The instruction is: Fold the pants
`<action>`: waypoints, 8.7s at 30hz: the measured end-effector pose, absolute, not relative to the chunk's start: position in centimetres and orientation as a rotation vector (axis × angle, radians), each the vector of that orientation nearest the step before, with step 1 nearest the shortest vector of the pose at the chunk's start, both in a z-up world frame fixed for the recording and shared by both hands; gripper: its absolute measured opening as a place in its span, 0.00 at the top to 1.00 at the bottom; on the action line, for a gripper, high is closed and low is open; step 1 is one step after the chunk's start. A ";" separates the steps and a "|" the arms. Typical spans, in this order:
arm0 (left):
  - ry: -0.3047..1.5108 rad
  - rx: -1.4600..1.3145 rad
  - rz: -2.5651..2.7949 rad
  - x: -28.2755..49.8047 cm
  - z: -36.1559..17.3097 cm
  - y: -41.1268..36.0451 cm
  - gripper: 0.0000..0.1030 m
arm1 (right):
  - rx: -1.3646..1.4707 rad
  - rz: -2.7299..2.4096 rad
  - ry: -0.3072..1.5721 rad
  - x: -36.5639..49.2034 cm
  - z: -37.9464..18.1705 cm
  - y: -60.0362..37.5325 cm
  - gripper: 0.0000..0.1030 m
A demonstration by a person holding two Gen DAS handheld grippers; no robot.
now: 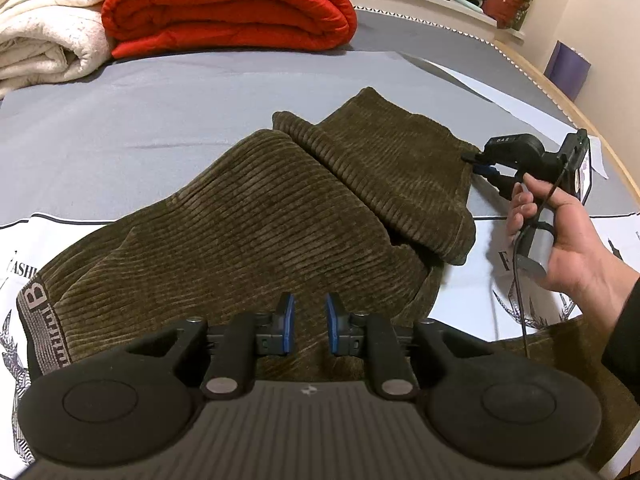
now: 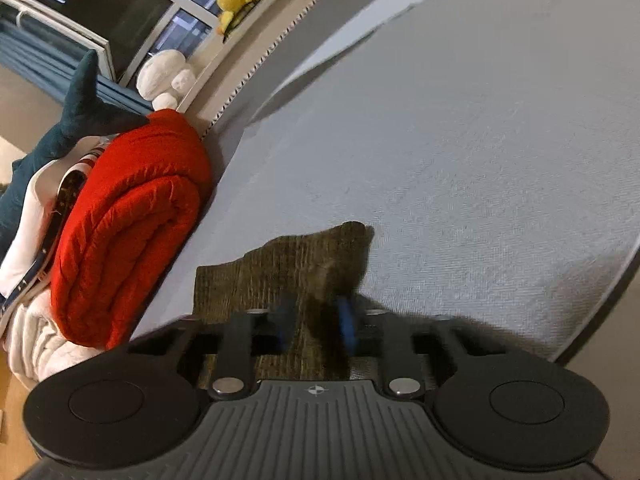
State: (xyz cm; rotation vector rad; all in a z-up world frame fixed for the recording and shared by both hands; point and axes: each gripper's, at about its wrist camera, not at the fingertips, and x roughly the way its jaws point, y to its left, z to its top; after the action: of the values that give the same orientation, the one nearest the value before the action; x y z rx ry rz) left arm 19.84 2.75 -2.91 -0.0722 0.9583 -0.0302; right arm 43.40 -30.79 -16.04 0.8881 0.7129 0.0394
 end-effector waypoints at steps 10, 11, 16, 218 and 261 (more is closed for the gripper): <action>0.904 -0.124 0.018 20.3 -1.0 5.4 0.80 | 0.708 -0.220 0.513 38.5 -6.3 -38.5 0.91; 0.904 -0.131 0.024 20.3 -0.8 5.8 0.80 | 0.691 -0.276 0.500 37.5 -5.6 -40.0 0.91; 0.925 -0.157 0.036 20.0 -0.5 7.0 0.78 | 0.574 -0.584 0.468 32.0 -4.7 -47.6 0.91; 0.909 0.179 -0.068 20.9 -0.8 12.2 0.99 | 0.285 0.055 0.804 17.8 1.9 -25.9 0.54; 1.217 -0.535 0.208 8.8 -5.5 19.3 0.30 | 0.930 -0.210 0.816 24.3 -6.6 -47.8 0.66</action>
State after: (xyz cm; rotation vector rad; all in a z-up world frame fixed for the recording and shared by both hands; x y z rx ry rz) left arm 8.82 19.26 -5.51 -0.5349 1.2170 0.2077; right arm 24.30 -47.84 -6.62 0.9302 0.8161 -0.2103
